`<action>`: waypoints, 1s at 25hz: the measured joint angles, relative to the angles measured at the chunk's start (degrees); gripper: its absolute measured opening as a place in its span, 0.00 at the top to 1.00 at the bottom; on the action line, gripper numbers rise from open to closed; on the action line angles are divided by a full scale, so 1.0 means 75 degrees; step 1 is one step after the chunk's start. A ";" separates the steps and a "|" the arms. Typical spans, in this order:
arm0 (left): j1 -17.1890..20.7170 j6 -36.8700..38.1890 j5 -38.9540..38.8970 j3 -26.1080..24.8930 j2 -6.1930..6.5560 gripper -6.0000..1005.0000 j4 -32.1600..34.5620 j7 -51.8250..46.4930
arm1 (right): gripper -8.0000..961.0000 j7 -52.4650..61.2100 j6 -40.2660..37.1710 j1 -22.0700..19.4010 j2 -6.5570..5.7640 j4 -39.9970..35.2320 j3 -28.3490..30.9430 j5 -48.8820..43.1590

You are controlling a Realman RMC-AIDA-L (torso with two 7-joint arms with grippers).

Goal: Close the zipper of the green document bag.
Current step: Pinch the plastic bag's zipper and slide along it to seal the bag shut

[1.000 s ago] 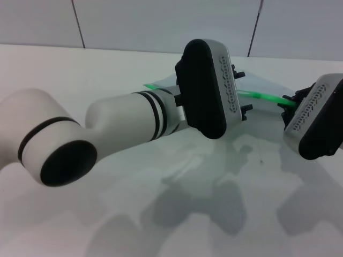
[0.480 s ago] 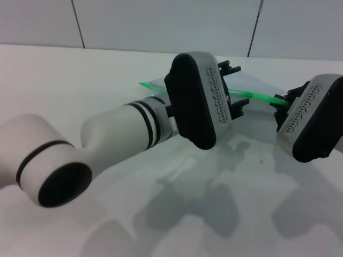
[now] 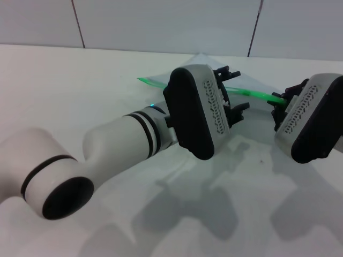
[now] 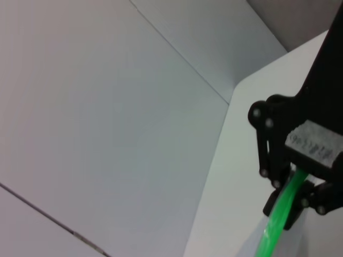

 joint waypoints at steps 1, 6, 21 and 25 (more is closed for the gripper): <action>-0.0012 0.0119 -0.0003 0.0045 -0.0001 0.34 0.0071 -0.0002 | 0.93 0.0000 0.0000 -0.0001 0.0000 -0.0011 -0.0001 -0.0003; -0.0136 0.0468 -0.0053 0.0180 -0.0023 0.34 0.0381 -0.0047 | 0.93 0.0000 -0.0003 -0.0004 0.0000 -0.0064 -0.0015 0.0002; -0.0188 0.1232 -0.0101 0.0401 -0.0023 0.34 0.0746 -0.0145 | 0.93 0.0000 0.0049 0.0006 -0.0001 -0.0073 -0.0033 0.0010; -0.0208 0.1680 -0.0107 0.0580 -0.0023 0.34 0.0952 -0.0244 | 0.93 0.0000 0.0088 0.0003 0.0000 -0.0072 -0.0068 -0.0007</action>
